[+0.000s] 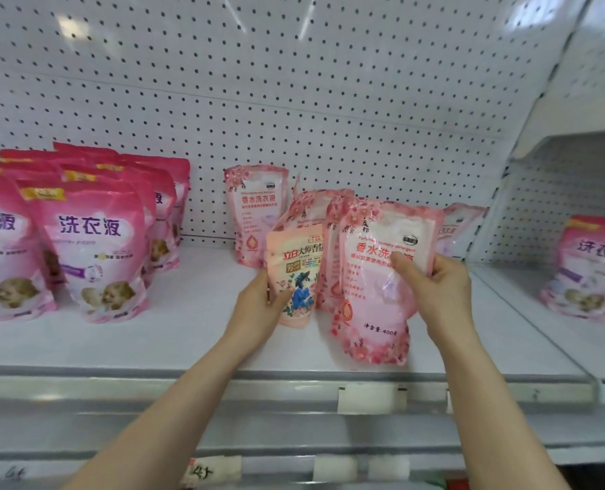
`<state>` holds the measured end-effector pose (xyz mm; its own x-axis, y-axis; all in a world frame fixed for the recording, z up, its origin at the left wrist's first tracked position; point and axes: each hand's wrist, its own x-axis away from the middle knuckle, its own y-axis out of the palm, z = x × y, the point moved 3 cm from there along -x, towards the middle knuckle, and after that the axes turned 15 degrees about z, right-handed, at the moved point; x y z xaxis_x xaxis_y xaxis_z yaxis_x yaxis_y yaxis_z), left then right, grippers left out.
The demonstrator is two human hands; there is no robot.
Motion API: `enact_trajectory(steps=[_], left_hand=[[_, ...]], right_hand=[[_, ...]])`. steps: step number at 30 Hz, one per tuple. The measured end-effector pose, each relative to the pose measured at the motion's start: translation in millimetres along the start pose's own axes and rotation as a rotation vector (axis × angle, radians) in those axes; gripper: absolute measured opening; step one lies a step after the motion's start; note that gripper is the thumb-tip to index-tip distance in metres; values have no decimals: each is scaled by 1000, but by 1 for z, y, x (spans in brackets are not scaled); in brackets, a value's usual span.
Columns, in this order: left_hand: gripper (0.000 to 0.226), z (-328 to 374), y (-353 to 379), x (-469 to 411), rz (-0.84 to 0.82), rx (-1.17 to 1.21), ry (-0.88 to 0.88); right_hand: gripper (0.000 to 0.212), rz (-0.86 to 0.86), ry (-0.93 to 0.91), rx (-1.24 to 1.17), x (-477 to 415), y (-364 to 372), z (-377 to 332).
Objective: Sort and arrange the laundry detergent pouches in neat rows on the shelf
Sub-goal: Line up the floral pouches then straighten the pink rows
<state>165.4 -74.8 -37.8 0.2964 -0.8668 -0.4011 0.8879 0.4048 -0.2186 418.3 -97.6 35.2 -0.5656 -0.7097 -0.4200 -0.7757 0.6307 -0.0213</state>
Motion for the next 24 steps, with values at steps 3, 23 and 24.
enact_trajectory(steps=[3, 23, 24], left_hand=[[43, -1, 3, 2, -33, 56, -24], [34, 46, -64, 27, -8, 439, -222], [32, 40, -71, 25, 40, 450, -237]], right_hand=[[6, 3, 14, -44, 3, -9, -11], [27, -257, 26, -251, 30, 62, -67], [27, -168, 37, -261, 18, 57, -59]])
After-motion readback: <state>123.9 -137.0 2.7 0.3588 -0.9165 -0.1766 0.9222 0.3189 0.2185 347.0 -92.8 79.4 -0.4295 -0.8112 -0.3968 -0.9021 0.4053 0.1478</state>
